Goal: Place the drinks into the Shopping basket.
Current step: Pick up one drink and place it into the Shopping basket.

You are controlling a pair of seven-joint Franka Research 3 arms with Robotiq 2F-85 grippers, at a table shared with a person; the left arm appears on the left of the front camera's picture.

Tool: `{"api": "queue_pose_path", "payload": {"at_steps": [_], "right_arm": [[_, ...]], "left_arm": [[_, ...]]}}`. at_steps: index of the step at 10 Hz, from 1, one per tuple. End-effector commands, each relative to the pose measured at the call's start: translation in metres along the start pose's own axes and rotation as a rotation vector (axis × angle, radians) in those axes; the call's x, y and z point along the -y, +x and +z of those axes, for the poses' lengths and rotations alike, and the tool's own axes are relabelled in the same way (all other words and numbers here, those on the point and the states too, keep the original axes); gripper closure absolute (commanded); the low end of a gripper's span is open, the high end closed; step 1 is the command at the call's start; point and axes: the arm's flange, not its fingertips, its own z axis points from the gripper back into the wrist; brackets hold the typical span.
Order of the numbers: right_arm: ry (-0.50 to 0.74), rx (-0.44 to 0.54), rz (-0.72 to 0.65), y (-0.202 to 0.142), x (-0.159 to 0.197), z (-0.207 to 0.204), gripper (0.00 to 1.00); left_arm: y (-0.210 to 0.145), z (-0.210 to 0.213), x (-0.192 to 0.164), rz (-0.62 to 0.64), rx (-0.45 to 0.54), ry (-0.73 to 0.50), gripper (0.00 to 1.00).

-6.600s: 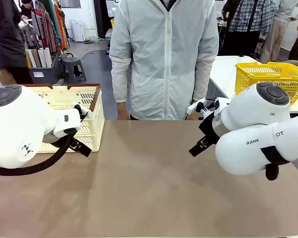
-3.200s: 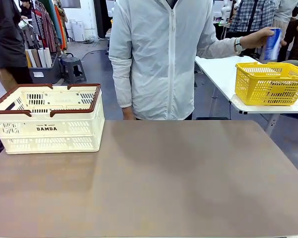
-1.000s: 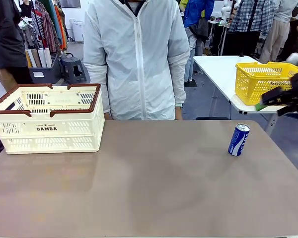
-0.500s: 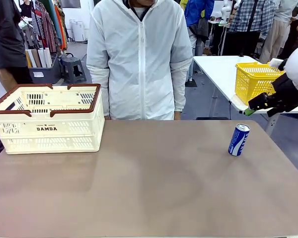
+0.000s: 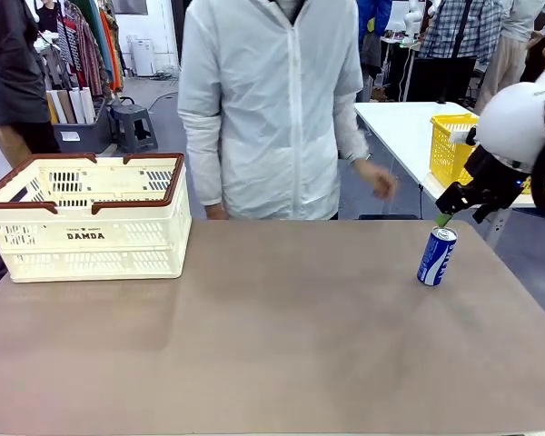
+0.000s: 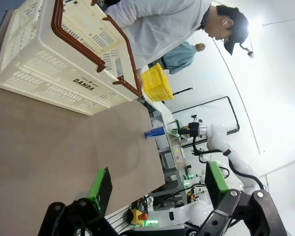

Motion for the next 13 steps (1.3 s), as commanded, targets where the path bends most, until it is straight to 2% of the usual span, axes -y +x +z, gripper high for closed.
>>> {"api": "queue_pose_path", "payload": {"at_steps": [1, 4, 6, 10, 12, 13], "right_arm": [[0.0, -0.089, -0.046, 0.039, 0.006, 0.001, 0.0], [0.011, -0.203, -0.121, 0.053, 0.017, -0.027, 0.0], [-0.017, -0.204, -0.134, 0.049, 0.013, -0.034, 0.0], [-0.026, -0.297, -0.142, 0.044, 0.006, -0.062, 0.0], [-0.047, -0.291, -0.154, 0.043, 0.007, -0.068, 0.0], [-0.06, -0.296, -0.15, 0.041, 0.006, -0.071, 0.6]], "left_arm": [[0.001, 0.001, 0.0, -0.018, 0.012, -0.021, 0.0], [0.001, 0.001, 0.0, -0.018, 0.012, -0.021, 0.0], [0.001, 0.001, 0.0, -0.018, 0.012, -0.021, 0.0], [0.001, 0.001, 0.0, -0.018, 0.012, -0.021, 0.0], [0.001, 0.001, 0.0, -0.018, 0.012, -0.021, 0.0], [0.001, 0.001, 0.0, -0.018, 0.012, -0.021, 0.0]]}}
